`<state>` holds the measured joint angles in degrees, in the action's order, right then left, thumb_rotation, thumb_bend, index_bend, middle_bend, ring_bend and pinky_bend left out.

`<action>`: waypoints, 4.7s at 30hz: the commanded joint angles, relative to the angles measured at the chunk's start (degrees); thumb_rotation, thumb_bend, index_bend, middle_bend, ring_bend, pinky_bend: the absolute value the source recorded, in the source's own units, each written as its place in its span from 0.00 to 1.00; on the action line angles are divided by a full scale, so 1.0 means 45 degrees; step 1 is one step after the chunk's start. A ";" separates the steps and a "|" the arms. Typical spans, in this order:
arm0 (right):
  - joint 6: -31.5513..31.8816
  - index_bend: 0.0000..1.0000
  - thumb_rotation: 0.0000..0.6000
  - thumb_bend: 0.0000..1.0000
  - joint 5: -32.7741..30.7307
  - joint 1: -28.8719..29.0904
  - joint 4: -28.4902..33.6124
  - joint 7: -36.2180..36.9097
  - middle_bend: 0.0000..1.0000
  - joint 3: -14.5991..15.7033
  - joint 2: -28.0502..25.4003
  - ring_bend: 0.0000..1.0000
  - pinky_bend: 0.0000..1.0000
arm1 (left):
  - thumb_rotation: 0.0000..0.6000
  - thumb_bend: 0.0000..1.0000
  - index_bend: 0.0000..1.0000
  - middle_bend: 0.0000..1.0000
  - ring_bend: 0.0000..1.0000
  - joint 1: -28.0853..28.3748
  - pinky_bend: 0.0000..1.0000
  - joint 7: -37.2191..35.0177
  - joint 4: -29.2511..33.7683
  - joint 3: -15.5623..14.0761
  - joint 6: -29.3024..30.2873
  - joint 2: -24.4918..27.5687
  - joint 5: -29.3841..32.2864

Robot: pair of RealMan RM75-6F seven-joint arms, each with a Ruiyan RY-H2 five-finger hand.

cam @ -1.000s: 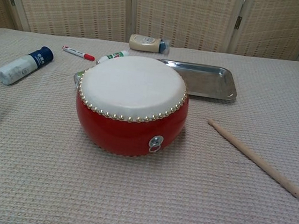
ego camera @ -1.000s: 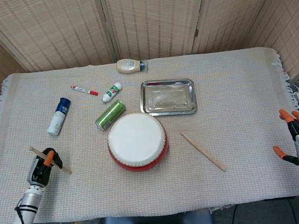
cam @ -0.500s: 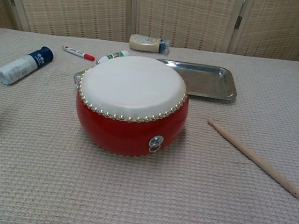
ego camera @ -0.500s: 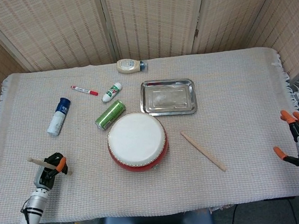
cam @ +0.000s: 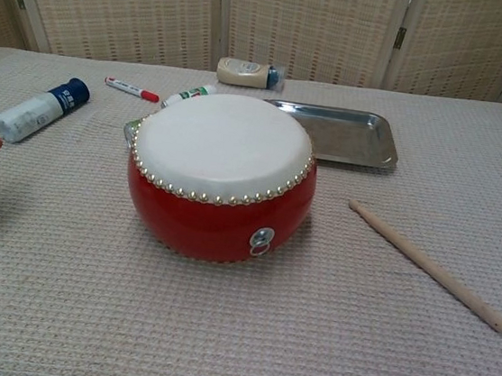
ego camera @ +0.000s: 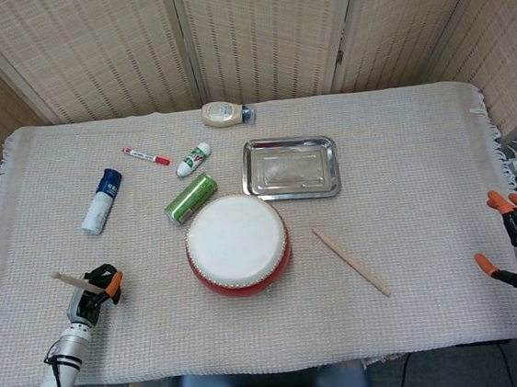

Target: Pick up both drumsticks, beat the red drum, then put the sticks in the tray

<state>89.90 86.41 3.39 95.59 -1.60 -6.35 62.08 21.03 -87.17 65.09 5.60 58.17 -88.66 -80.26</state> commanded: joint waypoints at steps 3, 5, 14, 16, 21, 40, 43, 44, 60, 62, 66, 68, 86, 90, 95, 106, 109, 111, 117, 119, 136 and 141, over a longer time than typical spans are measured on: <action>0.0072 0.08 1.00 0.12 0.0021 -0.0042 -0.0011 0.0045 0.21 -0.0003 -0.0028 0.08 0.23 | 0.99 0.41 0.75 0.86 0.82 0.0046 0.82 0.0323 0.0024 0.0041 -0.0121 -0.0088 0.0044; 0.0087 0.08 1.00 0.12 0.0015 -0.0054 -0.0006 0.0068 0.21 -0.0010 -0.0047 0.08 0.23 | 0.99 0.42 0.76 0.86 0.82 0.0036 0.82 0.0322 -0.0001 0.0034 -0.0165 -0.0127 0.0053; 0.0152 0.09 1.00 0.12 0.0073 -0.0091 0.0022 0.0073 0.21 -0.0006 -0.0081 0.08 0.23 | 1.00 0.42 0.79 0.88 0.84 -0.0116 0.82 0.0019 -0.0326 -0.0135 -0.0200 -0.0389 -0.0087; 0.0156 0.09 1.00 0.12 0.0086 -0.0091 0.0032 0.0067 0.21 -0.0004 -0.0075 0.08 0.23 | 1.00 0.41 0.80 0.90 0.85 -0.0113 0.82 0.0002 -0.0382 -0.0146 -0.0218 -0.0447 -0.0112; 0.0192 0.09 1.00 0.12 0.0109 -0.0107 0.0055 0.0058 0.21 -0.0008 -0.0074 0.08 0.23 | 1.00 0.41 0.84 0.94 0.90 -0.0117 0.86 0.0048 -0.0527 -0.0126 -0.0145 -0.0600 -0.0168; 0.0279 0.09 1.00 0.12 0.0220 -0.0108 0.0186 -0.0114 0.21 -0.0037 -0.0104 0.08 0.23 | 1.00 0.56 1.00 1.00 1.00 -0.0244 1.00 -0.0682 -0.1289 -0.0135 0.0015 -0.1012 -0.0312; 0.0272 0.09 1.00 0.12 0.0232 -0.0098 0.0205 -0.0137 0.21 -0.0039 -0.0100 0.08 0.23 | 1.00 0.58 1.00 1.00 1.00 -0.0259 1.00 -0.0835 -0.1470 -0.0192 0.0171 -0.1033 -0.0476; 0.0269 0.09 1.00 0.12 0.0237 -0.0096 0.0210 -0.0143 0.21 -0.0038 -0.0098 0.08 0.23 | 1.00 0.58 1.00 1.00 1.00 -0.0279 1.00 -0.0912 -0.1495 -0.0192 0.0247 -0.1040 -0.0506; 0.0219 0.09 1.00 0.12 0.0264 -0.0045 0.0209 -0.0142 0.21 -0.0052 -0.0061 0.08 0.23 | 1.00 0.23 1.00 1.00 1.00 -0.0312 1.00 -0.0740 -0.1278 -0.0197 0.0131 -0.0794 -0.0346; 0.0204 0.09 1.00 0.12 0.0270 -0.0030 0.0211 -0.0153 0.21 -0.0054 -0.0049 0.08 0.23 | 1.00 0.22 1.00 1.00 1.00 -0.0336 1.00 -0.0440 -0.1113 -0.0171 0.0192 -0.0754 -0.0305; 0.0208 0.09 1.00 0.12 0.0293 -0.0020 0.0205 -0.0149 0.21 -0.0056 -0.0037 0.08 0.23 | 1.00 0.23 1.00 1.00 1.00 -0.0360 1.00 0.0027 -0.0936 -0.0108 0.0248 -0.0712 -0.0205; 0.0231 0.09 1.00 0.12 0.0319 -0.0015 0.0201 -0.0141 0.21 -0.0064 -0.0035 0.08 0.23 | 1.00 0.30 1.00 1.00 1.00 -0.0399 1.00 0.0265 -0.0873 -0.0044 0.0363 -0.0734 -0.0143; -0.3249 0.09 1.00 0.12 -0.1077 0.0781 0.1526 0.0351 0.21 0.0730 -0.0565 0.08 0.27 | 1.00 0.75 1.00 1.00 1.00 -0.0222 1.00 0.8621 0.0736 -0.0240 0.1963 0.1925 -0.1149; -0.5078 0.09 1.00 0.12 -0.1992 0.1574 0.2012 -0.0147 0.21 0.0820 -0.0255 0.09 0.28 | 1.00 0.74 1.00 1.00 1.00 -0.0324 1.00 1.1375 0.1743 -0.0035 0.2680 0.2519 -0.1075; -0.6330 0.10 1.00 0.12 -0.3117 0.2440 0.1778 -0.1219 0.21 0.0626 0.0831 0.09 0.29 | 1.00 0.72 1.00 1.00 1.00 -0.0421 1.00 1.3236 0.2526 0.0103 0.3283 0.2824 -0.1051; -0.6330 0.15 1.00 0.12 -0.4474 0.3553 -0.0257 -0.3425 0.21 0.0151 0.4311 0.08 0.28 | 1.00 0.68 1.00 1.00 1.00 -0.0558 1.00 1.5102 0.3238 -0.0099 0.3785 0.3095 -0.1254; -0.6324 0.15 1.00 0.12 -0.4495 0.3748 -0.0789 -0.3802 0.21 0.0184 0.4845 0.06 0.27 | 1.00 0.67 1.00 1.00 1.00 -0.0582 1.00 1.5161 0.3329 -0.0146 0.3791 0.3176 -0.1249; -0.6315 0.15 1.00 0.12 -0.4495 0.3839 -0.1086 -0.3972 0.20 0.0208 0.5114 0.05 0.27 | 1.00 0.67 1.00 1.00 1.00 -0.0575 1.00 1.5192 0.3387 -0.0191 0.3745 0.3230 -0.1262; -0.6307 0.17 1.00 0.12 -0.4368 0.4008 -0.2063 -0.4197 0.20 0.0373 0.5825 0.01 0.25 | 1.00 0.67 1.00 1.00 1.00 -0.0528 1.00 1.5138 0.3438 -0.0306 0.3556 0.3302 -0.1259; -0.6301 0.18 1.00 0.12 -0.4364 0.4035 -0.2262 -0.4278 0.20 0.0408 0.5911 0.00 0.25 | 1.00 0.67 1.00 1.00 1.00 -0.0512 1.00 1.5129 0.3435 -0.0325 0.3514 0.3317 -0.1256; -0.6579 0.28 1.00 0.22 -0.5476 0.4444 -0.2532 -0.3937 0.19 -0.0662 0.5371 0.00 0.25 | 1.00 0.67 1.00 1.00 1.00 -0.0462 1.00 1.5030 0.3379 -0.0453 0.3363 0.3339 -0.1232; -0.7136 0.32 1.00 0.22 -0.5779 0.5097 -0.2325 -0.4028 0.19 -0.1065 0.5450 0.00 0.24 | 1.00 0.67 1.00 1.00 1.00 -0.0475 1.00 1.5044 0.3433 -0.0467 0.3398 0.3368 -0.1236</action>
<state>58.76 61.17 25.26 85.32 -19.41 -10.40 86.25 18.89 -19.47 80.54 3.50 73.46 -73.51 -85.81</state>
